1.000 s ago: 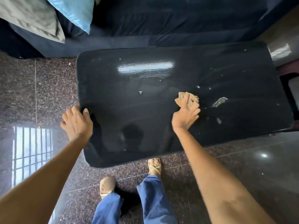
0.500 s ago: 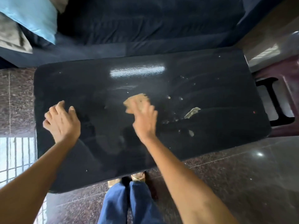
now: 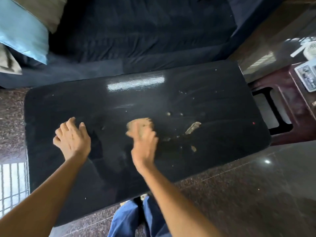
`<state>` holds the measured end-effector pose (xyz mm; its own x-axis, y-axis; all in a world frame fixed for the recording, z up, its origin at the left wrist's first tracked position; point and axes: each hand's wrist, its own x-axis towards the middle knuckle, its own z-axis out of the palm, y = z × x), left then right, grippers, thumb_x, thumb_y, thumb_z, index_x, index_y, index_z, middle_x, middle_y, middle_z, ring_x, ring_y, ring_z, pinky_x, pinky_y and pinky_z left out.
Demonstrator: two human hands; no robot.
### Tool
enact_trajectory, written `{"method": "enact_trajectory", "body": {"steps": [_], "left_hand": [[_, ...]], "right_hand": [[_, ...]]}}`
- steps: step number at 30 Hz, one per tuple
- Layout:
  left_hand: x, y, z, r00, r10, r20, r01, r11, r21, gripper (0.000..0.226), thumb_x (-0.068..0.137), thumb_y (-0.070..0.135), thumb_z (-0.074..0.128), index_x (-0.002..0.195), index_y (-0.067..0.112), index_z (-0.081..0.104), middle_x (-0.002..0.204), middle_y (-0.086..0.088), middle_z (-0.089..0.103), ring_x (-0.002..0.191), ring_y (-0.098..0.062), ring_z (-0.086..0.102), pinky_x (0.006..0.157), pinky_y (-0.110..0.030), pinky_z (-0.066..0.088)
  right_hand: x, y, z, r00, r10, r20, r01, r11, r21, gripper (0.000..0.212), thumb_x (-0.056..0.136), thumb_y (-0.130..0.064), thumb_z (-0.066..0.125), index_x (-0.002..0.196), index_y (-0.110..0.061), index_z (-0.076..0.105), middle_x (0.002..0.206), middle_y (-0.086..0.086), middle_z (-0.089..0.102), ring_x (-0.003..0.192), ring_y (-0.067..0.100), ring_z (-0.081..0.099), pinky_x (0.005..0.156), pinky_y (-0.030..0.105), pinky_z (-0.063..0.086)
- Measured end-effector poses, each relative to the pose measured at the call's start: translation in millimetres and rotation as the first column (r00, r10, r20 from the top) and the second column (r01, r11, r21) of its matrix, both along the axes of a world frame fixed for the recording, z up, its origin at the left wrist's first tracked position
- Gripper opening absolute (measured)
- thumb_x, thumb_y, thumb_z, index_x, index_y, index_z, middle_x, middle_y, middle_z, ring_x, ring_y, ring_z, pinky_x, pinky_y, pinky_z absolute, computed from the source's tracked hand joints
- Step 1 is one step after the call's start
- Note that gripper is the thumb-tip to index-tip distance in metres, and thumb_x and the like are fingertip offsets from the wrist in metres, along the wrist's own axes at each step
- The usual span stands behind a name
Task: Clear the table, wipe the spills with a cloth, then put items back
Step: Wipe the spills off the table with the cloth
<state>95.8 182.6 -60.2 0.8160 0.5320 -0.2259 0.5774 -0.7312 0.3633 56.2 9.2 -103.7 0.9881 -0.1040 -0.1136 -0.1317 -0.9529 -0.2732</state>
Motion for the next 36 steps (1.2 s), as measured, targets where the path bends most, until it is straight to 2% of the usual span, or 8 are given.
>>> {"method": "enact_trajectory", "body": {"steps": [8, 14, 20, 24, 27, 29, 33, 36], "left_hand": [[0, -31, 1, 0.998, -0.068, -0.018, 0.068, 0.997, 0.026, 0.042, 0.099, 0.025, 0.036, 0.136, 0.007, 0.041, 0.137, -0.021, 0.042, 0.128, -0.038, 0.032, 0.108, -0.05, 0.018], [-2, -83, 1, 0.999, -0.048, -0.026, 0.048, 0.999, -0.004, 0.041, 0.099, 0.026, 0.036, 0.135, 0.007, 0.042, 0.137, -0.018, 0.045, 0.128, -0.036, 0.033, 0.108, -0.049, 0.019], [-4, -133, -6, 0.996, -0.076, -0.044, 0.076, 0.997, 0.007, 0.042, 0.099, 0.026, 0.037, 0.136, 0.008, 0.041, 0.136, -0.018, 0.045, 0.128, -0.036, 0.034, 0.108, -0.049, 0.019], [-2, -169, -5, 0.995, -0.083, -0.048, 0.083, 0.996, 0.01, 0.042, 0.099, 0.026, 0.035, 0.136, 0.007, 0.04, 0.137, -0.02, 0.044, 0.129, -0.038, 0.032, 0.108, -0.05, 0.018], [7, -197, -4, 0.994, -0.106, -0.04, 0.107, 0.994, 0.026, 0.042, 0.099, 0.026, 0.035, 0.136, 0.006, 0.04, 0.137, -0.021, 0.043, 0.129, -0.038, 0.031, 0.108, -0.051, 0.018], [12, -210, -5, 0.992, -0.12, -0.034, 0.121, 0.992, 0.028, 0.042, 0.099, 0.026, 0.035, 0.135, 0.007, 0.041, 0.136, -0.022, 0.043, 0.129, -0.038, 0.031, 0.108, -0.051, 0.018], [12, -238, -7, 0.988, -0.149, -0.037, 0.15, 0.988, 0.031, 0.04, 0.098, 0.025, 0.038, 0.133, 0.006, 0.043, 0.133, -0.023, 0.046, 0.126, -0.04, 0.035, 0.107, -0.052, 0.02], [19, -271, -9, 0.985, -0.168, -0.024, 0.169, 0.986, 0.015, 0.041, 0.098, 0.025, 0.039, 0.134, 0.006, 0.043, 0.133, -0.022, 0.046, 0.126, -0.039, 0.035, 0.107, -0.05, 0.02]], "right_hand": [[-16, -33, -4, 0.777, 0.626, -0.059, -0.627, 0.779, 0.014, 0.082, 0.06, -0.014, 0.074, 0.134, -0.035, 0.045, 0.129, 0.01, 0.047, 0.086, 0.027, 0.051, 0.065, 0.037, 0.045], [18, -215, 0, 0.997, 0.073, -0.003, -0.073, 0.991, -0.108, 0.079, 0.064, 0.005, 0.056, 0.134, -0.03, 0.047, 0.131, 0.017, 0.047, 0.087, 0.038, 0.052, 0.067, 0.042, 0.043], [47, -201, -7, 0.844, -0.536, 0.025, 0.536, 0.843, -0.044, 0.073, 0.075, -0.009, 0.063, 0.141, -0.028, 0.038, 0.129, 0.021, 0.043, 0.094, 0.034, 0.046, 0.076, 0.04, 0.041], [22, -157, -9, 1.0, -0.012, 0.026, 0.013, 0.999, -0.05, 0.077, 0.062, -0.013, 0.069, 0.133, -0.028, 0.045, 0.119, 0.016, 0.053, 0.088, 0.029, 0.054, 0.069, 0.039, 0.046], [30, -192, -3, 0.899, 0.437, -0.026, -0.437, 0.892, -0.111, 0.08, 0.071, -0.008, 0.065, 0.142, -0.029, 0.036, 0.136, 0.012, 0.043, 0.1, 0.027, 0.048, 0.08, 0.039, 0.044], [42, -236, 0, 0.872, 0.489, -0.031, -0.49, 0.869, -0.07, 0.08, 0.072, -0.001, 0.061, 0.142, -0.03, 0.036, 0.136, 0.013, 0.043, 0.099, 0.03, 0.047, 0.08, 0.044, 0.043], [49, -351, 5, 0.999, 0.046, 0.016, -0.043, 0.991, -0.125, 0.073, 0.067, 0.0, 0.052, 0.131, -0.034, 0.046, 0.123, 0.013, 0.05, 0.085, 0.034, 0.053, 0.062, 0.043, 0.046], [52, -448, 2, 0.94, -0.334, 0.066, 0.341, 0.921, -0.19, 0.071, 0.074, -0.002, 0.057, 0.137, -0.03, 0.039, 0.123, 0.02, 0.044, 0.099, 0.039, 0.048, 0.078, 0.047, 0.044]]}}
